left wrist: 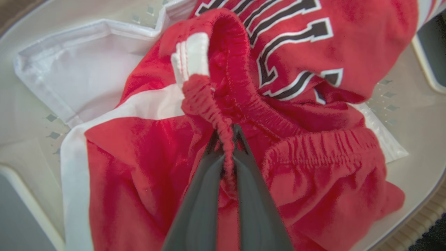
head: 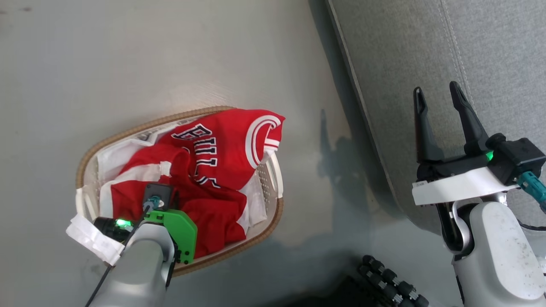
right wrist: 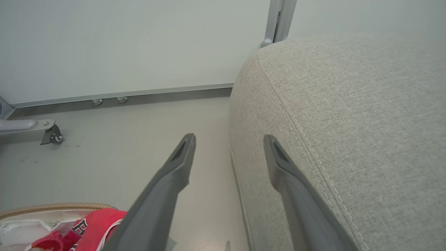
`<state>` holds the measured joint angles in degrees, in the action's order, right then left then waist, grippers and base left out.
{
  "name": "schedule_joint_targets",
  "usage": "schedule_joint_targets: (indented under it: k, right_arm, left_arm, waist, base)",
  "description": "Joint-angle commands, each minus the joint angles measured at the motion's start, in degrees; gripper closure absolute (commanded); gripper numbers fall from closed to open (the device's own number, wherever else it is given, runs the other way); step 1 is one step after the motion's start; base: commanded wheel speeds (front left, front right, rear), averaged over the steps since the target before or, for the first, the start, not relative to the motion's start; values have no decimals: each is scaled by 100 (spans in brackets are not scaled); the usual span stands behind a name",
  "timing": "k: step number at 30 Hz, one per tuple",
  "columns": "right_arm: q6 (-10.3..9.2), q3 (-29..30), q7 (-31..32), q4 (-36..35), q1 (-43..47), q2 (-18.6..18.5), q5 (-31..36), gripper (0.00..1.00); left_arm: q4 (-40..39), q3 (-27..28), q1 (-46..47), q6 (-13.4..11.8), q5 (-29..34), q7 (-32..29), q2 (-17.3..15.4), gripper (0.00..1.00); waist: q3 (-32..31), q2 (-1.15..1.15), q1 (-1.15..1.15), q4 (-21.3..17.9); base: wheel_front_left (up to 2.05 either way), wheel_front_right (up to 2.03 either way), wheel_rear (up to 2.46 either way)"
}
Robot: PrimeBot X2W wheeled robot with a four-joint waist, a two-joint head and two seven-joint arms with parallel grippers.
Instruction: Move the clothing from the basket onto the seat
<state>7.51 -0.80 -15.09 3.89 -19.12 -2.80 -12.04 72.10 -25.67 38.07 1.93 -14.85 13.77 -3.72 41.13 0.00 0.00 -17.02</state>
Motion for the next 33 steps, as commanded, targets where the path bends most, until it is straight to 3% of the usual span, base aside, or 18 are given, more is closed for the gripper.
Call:
schedule_joint_targets:
  k: [1,14,21,33]
  right_arm:
    - [-5,37,-12,36,116,-19,65,0]
    - [-5,127,-12,340,858,-21,592,0]
    - [-5,149,-12,509,1383,-20,717,0]
    - [-5,26,-12,595,1930,-19,840,0]
  left_arm:
    - [-87,-13,-116,60,-65,61,30,100]
    - [-1336,-223,-843,290,-102,145,66,100]
    - [-1987,-399,-909,428,-4,131,-249,100]
    - [-3763,-777,14,551,-225,-1017,-811,100]
  waist:
    - [-455,0,0,312]
    - [-2232,0,0,1117]
    - [-3230,0,0,1313]
    - [-4196,0,0,1435]
  base:
    - [0,0,0]
    - [0,0,0]
    - [0,0,0]
    - [0,0,0]
